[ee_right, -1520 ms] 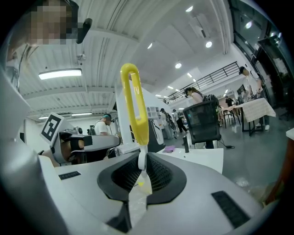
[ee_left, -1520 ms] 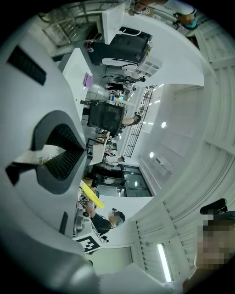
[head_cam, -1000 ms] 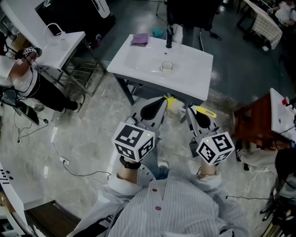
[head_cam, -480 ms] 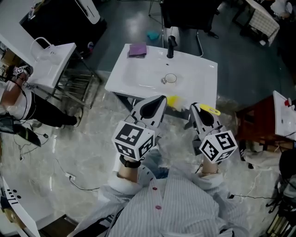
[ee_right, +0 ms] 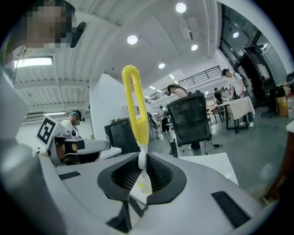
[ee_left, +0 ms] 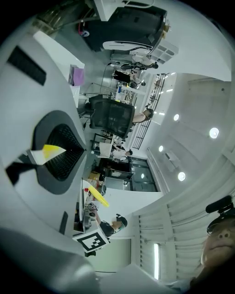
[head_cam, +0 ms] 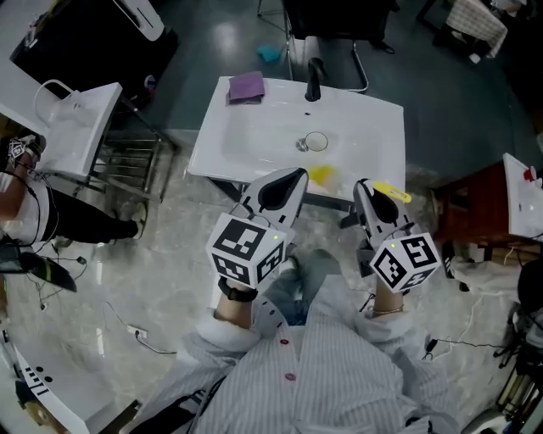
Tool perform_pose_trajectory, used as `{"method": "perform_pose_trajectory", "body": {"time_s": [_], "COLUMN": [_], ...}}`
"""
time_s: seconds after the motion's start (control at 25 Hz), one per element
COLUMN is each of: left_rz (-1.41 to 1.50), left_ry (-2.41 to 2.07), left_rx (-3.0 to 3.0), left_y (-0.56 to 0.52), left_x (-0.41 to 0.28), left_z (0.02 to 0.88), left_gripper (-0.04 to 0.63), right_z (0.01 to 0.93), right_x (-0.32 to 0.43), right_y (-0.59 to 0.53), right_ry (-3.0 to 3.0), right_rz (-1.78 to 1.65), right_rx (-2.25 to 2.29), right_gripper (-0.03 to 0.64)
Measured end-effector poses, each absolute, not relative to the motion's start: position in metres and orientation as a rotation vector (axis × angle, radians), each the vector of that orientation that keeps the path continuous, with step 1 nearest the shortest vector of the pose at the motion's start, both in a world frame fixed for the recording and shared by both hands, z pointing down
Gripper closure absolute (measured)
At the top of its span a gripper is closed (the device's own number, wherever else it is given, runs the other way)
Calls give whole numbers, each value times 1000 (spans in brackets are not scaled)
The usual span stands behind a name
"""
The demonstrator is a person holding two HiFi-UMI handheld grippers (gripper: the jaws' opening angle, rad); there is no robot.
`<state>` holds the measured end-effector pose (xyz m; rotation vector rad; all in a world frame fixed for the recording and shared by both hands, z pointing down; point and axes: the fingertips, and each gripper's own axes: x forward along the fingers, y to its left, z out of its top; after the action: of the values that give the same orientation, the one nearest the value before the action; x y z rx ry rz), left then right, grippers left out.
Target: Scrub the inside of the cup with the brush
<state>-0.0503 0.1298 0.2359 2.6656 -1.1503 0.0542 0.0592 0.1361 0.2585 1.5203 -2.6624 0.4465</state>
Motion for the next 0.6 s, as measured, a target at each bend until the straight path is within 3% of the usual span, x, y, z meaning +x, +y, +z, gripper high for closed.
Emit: {"method": "perform_pose_trajectory", "body": {"time_s": [0.6], "left_rz": [78], "left_ry": [-1155], "left_rx": [2642], "left_y": [15], "left_x": [-27], "left_z": [253], "left_gripper": [586], "right_z": [274], "right_x": [86], "right_y": [23], "right_ry": [-2639], "right_rz": [486], "right_rx": [1527], "right_gripper": [560]}}
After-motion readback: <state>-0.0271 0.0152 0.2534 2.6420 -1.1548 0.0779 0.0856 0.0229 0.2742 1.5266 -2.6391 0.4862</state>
